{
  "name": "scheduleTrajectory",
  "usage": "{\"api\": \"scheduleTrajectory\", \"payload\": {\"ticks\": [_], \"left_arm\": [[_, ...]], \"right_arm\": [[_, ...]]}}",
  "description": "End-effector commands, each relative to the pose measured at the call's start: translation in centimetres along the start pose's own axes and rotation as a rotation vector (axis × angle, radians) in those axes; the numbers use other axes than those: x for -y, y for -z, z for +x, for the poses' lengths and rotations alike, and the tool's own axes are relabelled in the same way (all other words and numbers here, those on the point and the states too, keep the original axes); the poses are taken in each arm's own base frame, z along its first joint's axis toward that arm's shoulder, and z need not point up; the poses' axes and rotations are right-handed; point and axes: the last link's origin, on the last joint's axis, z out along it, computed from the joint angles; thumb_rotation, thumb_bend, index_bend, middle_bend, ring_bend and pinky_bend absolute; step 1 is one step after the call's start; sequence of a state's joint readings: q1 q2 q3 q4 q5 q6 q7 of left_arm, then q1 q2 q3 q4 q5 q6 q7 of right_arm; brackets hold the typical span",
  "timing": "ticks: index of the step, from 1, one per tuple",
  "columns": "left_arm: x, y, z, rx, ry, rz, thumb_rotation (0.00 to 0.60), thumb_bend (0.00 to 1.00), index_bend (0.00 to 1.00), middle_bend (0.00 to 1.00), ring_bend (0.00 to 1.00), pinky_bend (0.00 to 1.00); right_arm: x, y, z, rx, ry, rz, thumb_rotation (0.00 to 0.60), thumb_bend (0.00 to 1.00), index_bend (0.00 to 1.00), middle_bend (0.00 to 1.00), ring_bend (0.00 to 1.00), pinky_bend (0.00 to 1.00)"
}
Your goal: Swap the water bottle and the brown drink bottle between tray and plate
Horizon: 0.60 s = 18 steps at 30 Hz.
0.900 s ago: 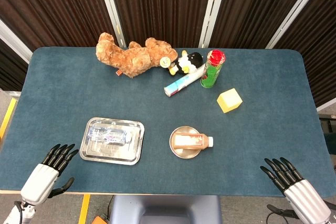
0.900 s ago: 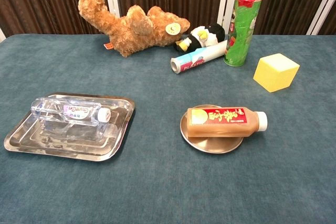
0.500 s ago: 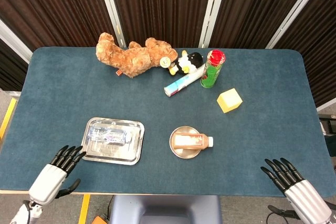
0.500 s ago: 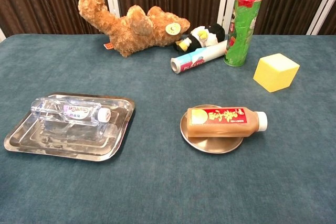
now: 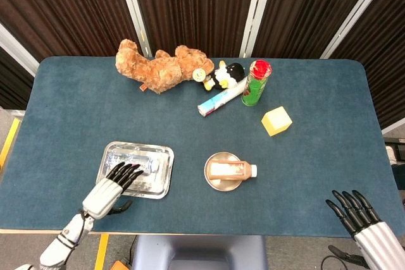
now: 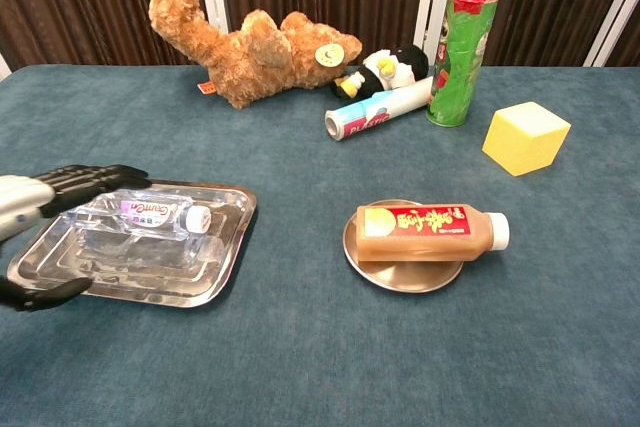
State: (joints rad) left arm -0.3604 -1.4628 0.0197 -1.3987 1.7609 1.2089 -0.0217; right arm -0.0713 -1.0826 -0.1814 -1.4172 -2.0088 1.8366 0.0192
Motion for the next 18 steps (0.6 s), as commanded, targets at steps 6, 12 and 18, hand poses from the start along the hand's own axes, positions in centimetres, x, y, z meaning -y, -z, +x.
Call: {"api": "scheduleTrajectory", "payload": {"ticks": [6,12,18], "left_arm": [[1.8,-3.8,-0.7,0.002,-0.077,0.079,0.6,0.38,0.0,0.0,0.0,0.02],[4.2,-5.5,-1.1,0.036,-0.081,0.148,0.6,0.38,0.0,0.0,0.0,0.02],[5.0,-6.7,-1.3,0.038,-0.069,0.147,0.6,0.38,0.0,0.0,0.0,0.04]], "right_arm": [[-0.4,-0.7,-0.7,0.046,0.01,-0.015,0.6,0.13,0.0,0.0,0.0,0.0],[-0.3,-1.0,-1.1,0.069,0.017,-0.027,0.6,0.13,0.0,0.0,0.0,0.0],[-0.1,-1.3,-1.3,0.066,0.01,-0.026,0.6,0.13,0.0,0.0,0.0,0.0]]}}
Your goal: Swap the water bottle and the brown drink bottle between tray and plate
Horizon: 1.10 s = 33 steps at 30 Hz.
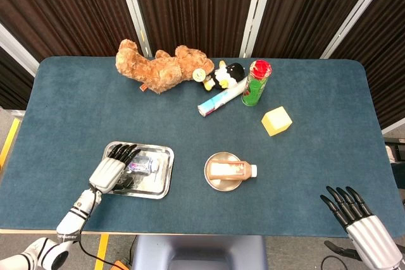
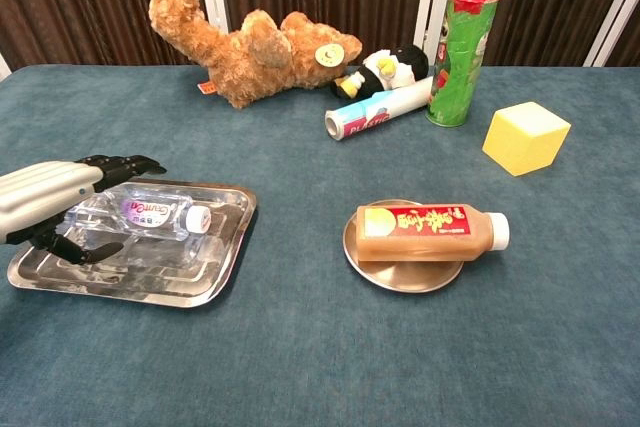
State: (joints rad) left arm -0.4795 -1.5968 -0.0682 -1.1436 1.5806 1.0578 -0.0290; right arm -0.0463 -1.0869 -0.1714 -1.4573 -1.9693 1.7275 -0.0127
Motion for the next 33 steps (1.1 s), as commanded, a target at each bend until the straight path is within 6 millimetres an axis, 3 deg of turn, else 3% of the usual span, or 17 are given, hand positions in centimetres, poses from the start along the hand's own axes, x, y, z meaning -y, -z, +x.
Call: {"api": "scheduleTrajectory", "payload": {"ticks": [1,4,8,12,14,16,22,25,33], "left_arm": [[0.6,-1.0,-0.2,0.001,-0.004,0.009,0.6,0.38,0.0,0.01,0.0,0.06],[1.2,-1.4,-0.4,0.012,-0.021,0.026,0.6,0.38,0.04,0.09,0.02,0.11],[1.6,-2.2,-0.6,0.015,-0.027,0.039,0.6,0.38,0.2,0.28,0.17,0.2],[1.6,-2.8,-0.5,-0.038,-0.031,0.038,0.6,0.39,0.51,0.64,0.46,0.46],[1.4,-3.2,-0.3,-0.067,-0.012,0.031,0.6,0.41,0.62,0.76,0.57,0.59],[1.2,-3.7,0.0,-0.096,-0.008,0.019,0.6,0.43,0.67,0.82,0.62,0.66],[0.0,-6.6,1.9,-0.161,-0.029,-0.025,0.6,0.45,0.69,0.85,0.64,0.69],[-1.2,-9.1,3.0,-0.176,-0.035,-0.046,0.6,0.45,0.7,0.85,0.64,0.7],[-7.1,-17.1,3.8,-0.119,-0.066,-0.115,0.6,0.45,0.69,0.85,0.64,0.7]], "right_arm": [[-0.1,-0.1,0.0,-0.003,-0.001,-0.001,0.6,0.13,0.0,0.0,0.0,0.0],[-0.3,-0.4,-0.2,0.01,-0.008,-0.008,0.6,0.13,0.0,0.0,0.0,0.0],[-0.6,-1.1,-0.4,0.022,-0.009,-0.022,0.6,0.13,0.0,0.0,0.0,0.0],[-1.3,-1.9,-0.5,0.025,-0.008,-0.056,0.6,0.13,0.0,0.0,0.0,0.0],[-1.5,-2.3,-0.7,0.035,-0.009,-0.07,0.6,0.13,0.0,0.0,0.0,0.0],[-1.7,-2.7,-1.0,0.049,-0.006,-0.079,0.6,0.13,0.0,0.0,0.0,0.0],[-2.5,-3.9,-1.7,0.089,0.003,-0.131,0.6,0.13,0.0,0.0,0.0,0.0],[-3.0,-4.5,-1.9,0.098,0.004,-0.161,0.6,0.13,0.0,0.0,0.0,0.0],[-4.2,-6.0,-2.3,0.125,-0.011,-0.222,0.6,0.13,0.0,0.0,0.0,0.0]]}}
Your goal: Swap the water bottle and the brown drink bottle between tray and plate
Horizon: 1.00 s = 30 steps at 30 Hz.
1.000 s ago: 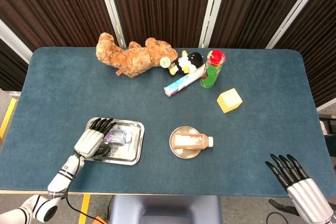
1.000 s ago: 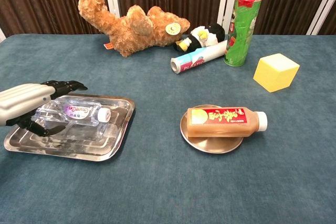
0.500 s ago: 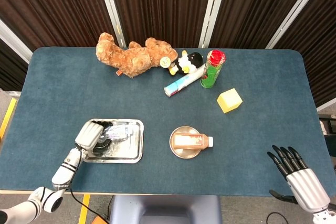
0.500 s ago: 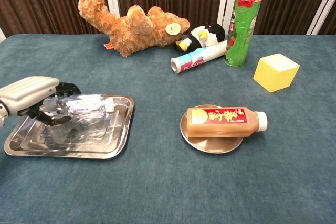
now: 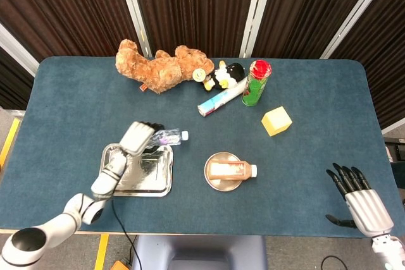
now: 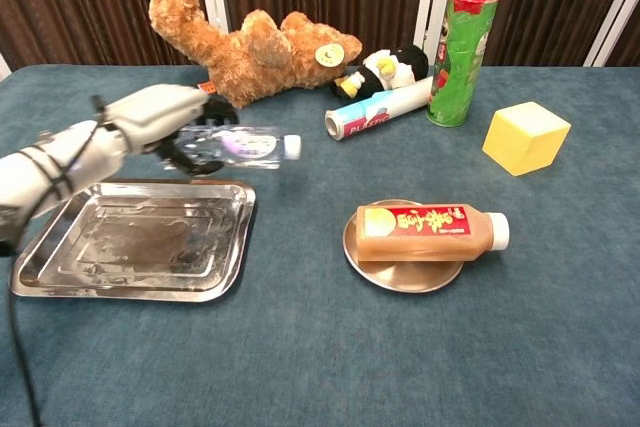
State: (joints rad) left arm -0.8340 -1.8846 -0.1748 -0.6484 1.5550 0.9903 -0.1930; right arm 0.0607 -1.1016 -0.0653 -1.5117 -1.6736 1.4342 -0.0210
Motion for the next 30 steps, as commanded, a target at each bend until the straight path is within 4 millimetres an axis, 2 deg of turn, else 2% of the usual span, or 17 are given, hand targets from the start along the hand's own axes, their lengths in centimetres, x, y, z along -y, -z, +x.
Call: {"api": "scheduleTrajectory", "payload": {"ticks": [1,5,8,10,13,16,18,19,21,25,30], "left_arm": [[-3.2,-4.3,-0.5,0.04,0.014,-0.024,0.6,0.45,0.69,0.85,0.64,0.7],[-5.1,-6.5,-0.8,0.058,0.016,-0.026,0.6,0.45,0.68,0.83,0.63,0.7],[-5.7,-7.3,-0.5,0.043,0.041,-0.02,0.6,0.45,0.64,0.79,0.59,0.7],[-5.9,-7.7,-0.3,0.032,0.055,-0.021,0.6,0.43,0.57,0.72,0.53,0.66],[-5.9,-7.8,-0.7,0.063,0.08,-0.016,0.6,0.41,0.38,0.51,0.38,0.54],[-5.8,-7.9,-1.7,0.139,0.093,0.008,0.6,0.37,0.07,0.19,0.14,0.36],[-5.8,-8.0,-2.0,0.164,0.087,0.02,0.6,0.36,0.0,0.07,0.04,0.24],[-5.9,-8.1,-2.0,0.165,0.088,0.023,0.6,0.36,0.0,0.03,0.01,0.19],[-6.0,-8.2,-1.7,0.144,0.096,0.025,0.6,0.35,0.0,0.0,0.0,0.15],[-6.0,-8.1,-1.5,0.134,0.122,0.021,0.6,0.35,0.0,0.0,0.0,0.14],[-5.5,-6.6,-1.4,0.128,0.091,-0.038,0.6,0.35,0.0,0.0,0.0,0.13]], "right_arm": [[-0.3,-0.6,0.1,0.004,-0.009,-0.017,0.6,0.13,0.0,0.0,0.0,0.0],[-0.6,-1.0,0.0,0.018,-0.018,-0.03,0.6,0.13,0.0,0.0,0.0,0.0],[-0.8,-1.1,-0.1,0.029,-0.023,-0.038,0.6,0.13,0.0,0.0,0.0,0.0],[-1.0,-1.3,-0.1,0.035,-0.023,-0.047,0.6,0.13,0.0,0.0,0.0,0.0],[-1.2,-1.4,-0.2,0.044,-0.025,-0.055,0.6,0.13,0.0,0.0,0.0,0.0],[-1.1,-1.4,-0.3,0.053,-0.028,-0.049,0.6,0.13,0.0,0.0,0.0,0.0],[-1.0,-1.3,-0.4,0.063,-0.029,-0.045,0.6,0.13,0.0,0.0,0.0,0.0],[-1.0,-1.3,-0.4,0.066,-0.029,-0.041,0.6,0.13,0.0,0.0,0.0,0.0],[-0.8,-1.2,-0.4,0.068,-0.026,-0.033,0.6,0.13,0.0,0.0,0.0,0.0],[-0.9,-1.3,-0.2,0.052,-0.032,-0.032,0.6,0.13,0.0,0.0,0.0,0.0],[-0.9,-1.4,-0.3,0.045,-0.031,-0.027,0.6,0.13,0.0,0.0,0.0,0.0]]}}
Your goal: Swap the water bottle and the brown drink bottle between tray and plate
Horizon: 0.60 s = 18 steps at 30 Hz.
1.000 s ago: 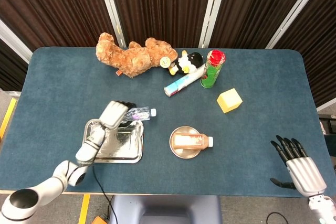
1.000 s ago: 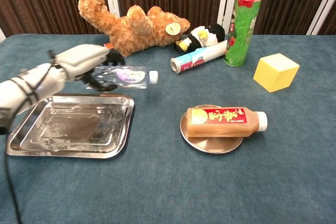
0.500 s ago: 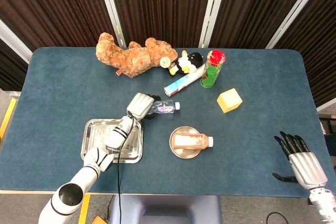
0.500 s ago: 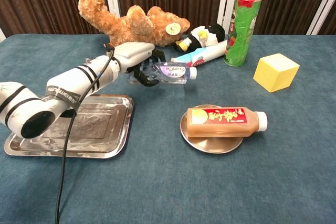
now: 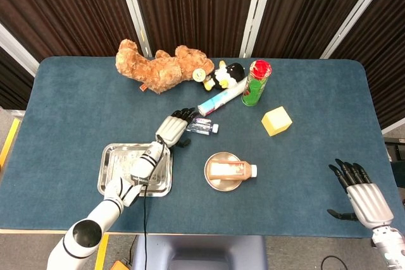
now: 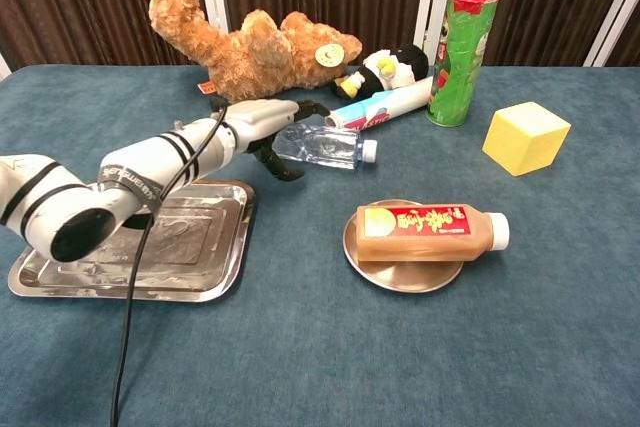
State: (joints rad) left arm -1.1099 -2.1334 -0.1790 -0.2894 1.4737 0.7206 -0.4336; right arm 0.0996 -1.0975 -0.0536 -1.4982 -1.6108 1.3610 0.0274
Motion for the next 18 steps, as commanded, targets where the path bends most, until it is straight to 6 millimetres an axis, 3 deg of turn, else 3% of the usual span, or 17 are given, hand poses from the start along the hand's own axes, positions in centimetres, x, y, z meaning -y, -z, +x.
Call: {"api": "scheduleTrajectory", "payload": {"ticks": [1,3,6,12,16,18], "left_arm": [[0.8,1.7,0.2,-0.022,-0.046,-0.053,0.6,0.35,0.0,0.0,0.0,0.12],[1.5,3.7,0.6,-0.051,-0.073,-0.094,0.6,0.35,0.0,0.0,0.0,0.11],[2.8,8.4,1.5,-0.092,-0.103,-0.136,0.6,0.36,0.0,0.0,0.0,0.1],[5.2,21.2,3.3,-0.095,-0.241,-0.082,0.6,0.36,0.0,0.0,0.0,0.07],[5.5,23.6,3.8,-0.103,-0.253,-0.053,0.6,0.36,0.0,0.0,0.0,0.07],[6.7,27.3,4.0,-0.114,-0.244,0.029,0.6,0.36,0.0,0.0,0.0,0.06]], "right_arm": [[0.2,0.0,-0.1,0.005,0.0,0.013,0.6,0.13,0.0,0.0,0.0,0.0],[0.6,0.1,-0.2,0.004,-0.006,0.035,0.6,0.13,0.0,0.0,0.0,0.0],[1.6,-0.2,-0.3,-0.01,-0.019,0.078,0.6,0.13,0.0,0.0,0.0,0.0],[6.2,-3.8,-0.7,-0.046,-0.037,0.199,0.6,0.13,0.0,0.0,0.0,0.0],[7.3,-4.4,-0.9,-0.045,-0.028,0.213,0.6,0.14,0.0,0.0,0.0,0.0],[10.6,-5.9,-1.4,-0.04,-0.001,0.289,0.6,0.15,0.0,0.0,0.0,0.0]]}}
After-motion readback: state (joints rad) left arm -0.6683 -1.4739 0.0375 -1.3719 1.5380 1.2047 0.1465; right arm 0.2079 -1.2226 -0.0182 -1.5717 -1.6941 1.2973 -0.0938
